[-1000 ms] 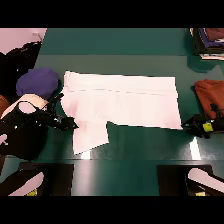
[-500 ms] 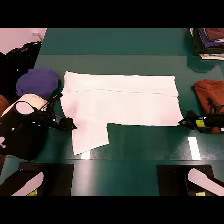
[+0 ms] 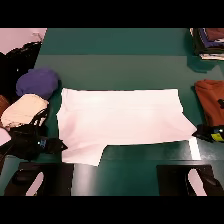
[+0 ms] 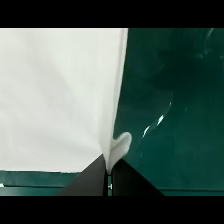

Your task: Fold the shirts.

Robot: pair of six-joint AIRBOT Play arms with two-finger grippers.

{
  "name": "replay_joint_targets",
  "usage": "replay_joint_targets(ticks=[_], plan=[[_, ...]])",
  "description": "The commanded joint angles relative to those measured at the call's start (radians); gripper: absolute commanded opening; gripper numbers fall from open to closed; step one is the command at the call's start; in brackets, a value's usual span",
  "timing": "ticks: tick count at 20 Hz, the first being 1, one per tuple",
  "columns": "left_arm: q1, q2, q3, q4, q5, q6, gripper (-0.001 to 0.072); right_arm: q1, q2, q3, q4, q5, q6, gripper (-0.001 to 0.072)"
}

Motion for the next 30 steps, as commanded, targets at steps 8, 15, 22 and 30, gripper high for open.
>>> replay_joint_targets(ticks=[8,15,22,30], plan=[[0.001,-0.517,0.36,-0.022,0.342,0.127,0.0025,0.146,-0.285,0.322,0.041,-0.101,0.039,0.0018],[0.001,-0.889,0.695,0.005,0.475,0.138,0.0025,0.241,-0.71,0.603,0.047,-0.149,0.104,0.0019],[0.001,-0.958,0.73,0.003,0.576,0.172,0.0406,0.24,-0.918,0.803,0.124,-0.148,0.107,0.0335],[0.001,-0.931,0.732,0.0,0.432,0.172,0.0137,0.077,-0.906,0.739,0.235,-0.071,-0.042,0.0378]])
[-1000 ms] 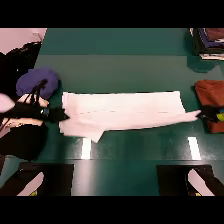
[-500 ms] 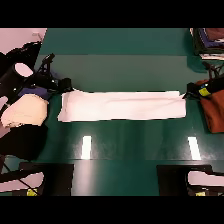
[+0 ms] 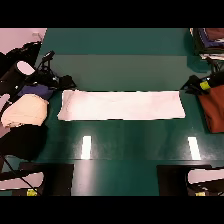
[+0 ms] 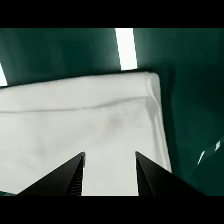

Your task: Fold the shirts.

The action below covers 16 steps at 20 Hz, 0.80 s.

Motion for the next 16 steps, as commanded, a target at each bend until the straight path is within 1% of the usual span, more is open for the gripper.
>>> replay_joint_targets(ticks=[1,2,3,4,6,8,10,12,13,14,15,16], plan=[[0.0,0.006,0.002,-0.006,-0.076,0.026,0.0035,-0.102,0.006,-0.089,0.024,0.054,-0.085,0.0379],[0.0,0.006,0.002,-0.01,-0.084,0.027,0.0034,-0.137,-0.005,-0.119,0.028,0.063,-0.108,0.0394],[0.0,0.006,0.002,-0.016,-0.097,0.027,0.0034,-0.166,-0.025,-0.139,0.032,0.072,-0.126,0.0464],[0.0,0.005,0.002,-0.025,-0.111,0.027,0.0034,-0.187,-0.05,-0.153,0.039,0.082,-0.136,0.0513],[-0.014,0.004,0.002,-0.024,-0.127,0.027,0.0034,-0.206,-0.097,-0.166,0.097,0.106,-0.211,0.0512],[-0.042,-0.001,0.002,-0.024,-0.117,0.027,0.0025,-0.199,-0.13,-0.165,0.138,0.094,-0.249,0.0511],[-0.075,-0.011,0.002,-0.024,-0.094,0.027,0.0025,-0.175,-0.157,-0.158,0.169,0.079,-0.265,0.0509],[-0.112,-0.02,0.002,-0.025,-0.064,0.019,0.0025,-0.14,-0.192,-0.133,0.172,0.102,-0.266,0.0508],[-0.129,-0.025,0.002,-0.031,-0.05,0.016,0.0025,-0.118,-0.208,-0.117,0.187,0.124,-0.266,0.0461],[-0.149,-0.029,0.002,-0.043,-0.038,0.012,0.0025,-0.099,-0.221,-0.1,0.194,0.141,-0.268,0.0396],[-0.17,-0.037,0.002,-0.056,-0.027,-0.003,0.0025,-0.081,-0.226,-0.081,0.196,0.147,-0.278,0.03],[-0.192,-0.046,0.002,-0.066,-0.016,-0.009,0.0025,-0.067,-0.224,-0.064,0.196,0.148,-0.291,0.0157]])
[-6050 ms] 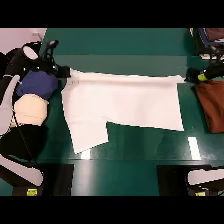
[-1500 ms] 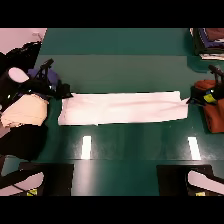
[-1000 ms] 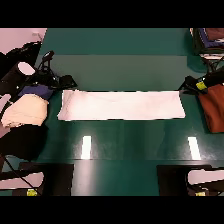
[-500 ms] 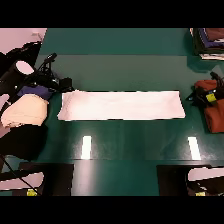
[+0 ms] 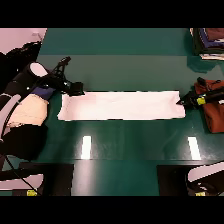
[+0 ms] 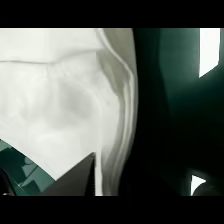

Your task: Fold the shirts.

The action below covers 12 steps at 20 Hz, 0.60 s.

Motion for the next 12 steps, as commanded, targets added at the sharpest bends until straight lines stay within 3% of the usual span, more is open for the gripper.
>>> replay_joint_targets(ticks=[1,3,5,12], plan=[[-0.078,-0.03,0.001,-0.036,0.061,-0.033,0.0025,0.052,-0.012,0.059,0.025,0.026,-0.029,0.0086],[-0.143,-0.061,0.006,-0.046,0.132,-0.06,0.0025,0.061,0.019,0.087,0.031,0.027,-0.029,0.0028],[-0.206,-0.119,0.056,-0.056,0.164,-0.06,0.0025,0.071,0.07,0.111,0.036,0.042,-0.021,0.002],[-0.362,-0.402,0.422,-0.066,0.128,-0.098,0.0025,0.238,0.299,0.314,0.041,0.054,0.19,0.0019]])
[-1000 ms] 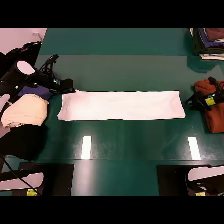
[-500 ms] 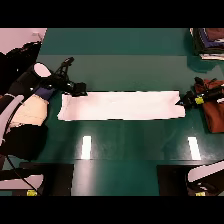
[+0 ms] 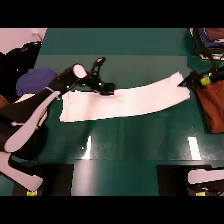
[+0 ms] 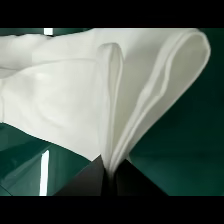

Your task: Fold the shirts.

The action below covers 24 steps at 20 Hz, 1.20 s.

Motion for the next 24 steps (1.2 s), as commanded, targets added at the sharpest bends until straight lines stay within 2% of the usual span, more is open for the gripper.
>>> replay_joint_targets(ticks=[1,9,15,21,24], plan=[[-0.069,-0.124,0.154,-0.006,-0.005,-0.026,0.0025,0.107,0.094,0.141,0.004,0.003,0.095,0.0019],[-0.094,-0.207,0.227,0.016,-0.036,-0.031,0.0025,0.392,0.051,0.457,0.003,0.005,0.181,0.0019],[-0.087,-0.211,0.227,0.169,-0.138,-0.031,0.0025,0.497,0.039,0.488,0.003,-0.037,0.18,0.0019],[0.051,-0.095,0.23,0.193,-0.22,-0.027,0.0024,0.586,0.039,0.444,0.005,-0.108,0.179,0.0019],[0.192,0.042,0.23,0.233,-0.247,-0.018,0.0025,0.69,0.039,0.385,0.005,-0.221,0.12,0.002]])
